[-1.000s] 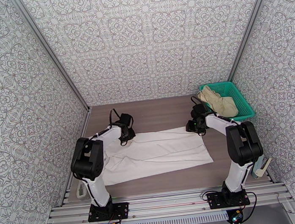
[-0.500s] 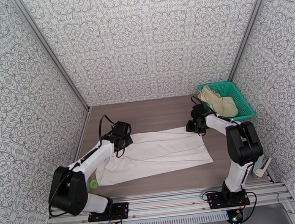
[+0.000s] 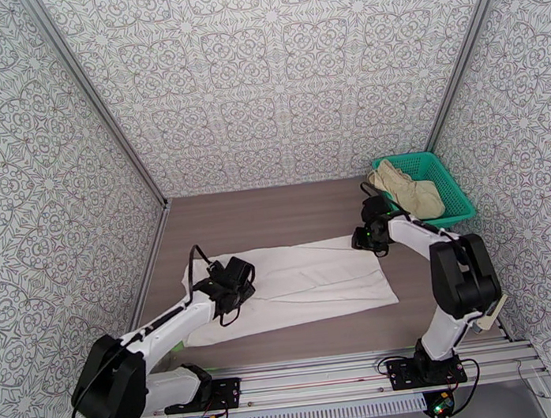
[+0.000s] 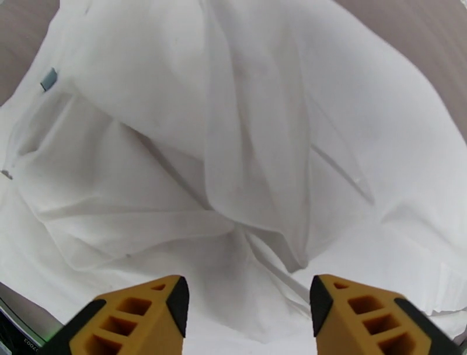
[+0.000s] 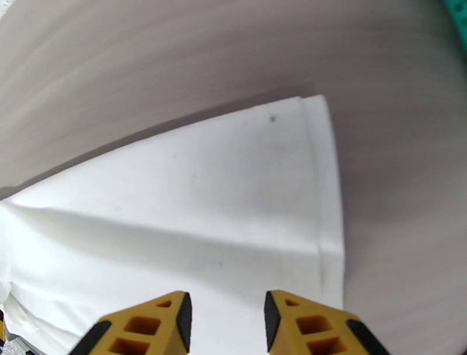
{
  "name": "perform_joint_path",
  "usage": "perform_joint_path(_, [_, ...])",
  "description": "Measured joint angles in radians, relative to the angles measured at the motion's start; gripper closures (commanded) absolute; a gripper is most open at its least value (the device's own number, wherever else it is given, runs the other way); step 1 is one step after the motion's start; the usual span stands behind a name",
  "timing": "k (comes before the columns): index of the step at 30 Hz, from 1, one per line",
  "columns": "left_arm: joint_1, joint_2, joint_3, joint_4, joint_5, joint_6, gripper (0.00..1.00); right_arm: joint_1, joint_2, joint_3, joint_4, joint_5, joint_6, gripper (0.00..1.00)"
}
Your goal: Fold and stack the mixed laundry pile
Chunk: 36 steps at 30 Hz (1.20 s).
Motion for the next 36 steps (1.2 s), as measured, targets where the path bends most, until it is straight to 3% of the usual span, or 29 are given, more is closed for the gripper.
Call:
perform_joint_path(4, [0.054, -0.026, 0.007, -0.001, 0.013, 0.019, 0.54, 0.000, -0.022, 0.001, -0.002, -0.032, 0.011, 0.62])
perform_joint_path(8, [0.134, -0.003, 0.007, 0.030, 0.051, 0.058, 0.69, 0.000, 0.062, 0.014, 0.003, -0.060, 0.023, 0.64])
perform_joint_path(12, [0.233, 0.058, -0.005, 0.093, 0.089, 0.079, 0.73, -0.001, 0.183, 0.024, 0.016, -0.063, 0.025, 0.67])
perform_joint_path(17, [0.346, 0.169, -0.049, 0.198, 0.144, 0.087, 0.76, -0.014, 0.196, 0.038, 0.037, -0.076, 0.041, 0.68])
perform_joint_path(21, [0.386, 0.251, -0.015, 0.259, 0.173, 0.090, 0.78, -0.019, 0.196, 0.038, 0.035, -0.075, 0.061, 0.68])
perform_joint_path(29, [0.455, 0.508, 0.209, 0.426, 0.248, 0.113, 0.79, -0.039, 0.122, -0.056, 0.047, -0.064, 0.098, 0.67])
perform_joint_path(36, [0.506, 0.801, 0.553, 0.520, 0.368, 0.193, 0.79, -0.028, -0.012, -0.203, 0.047, -0.075, 0.139, 0.67])
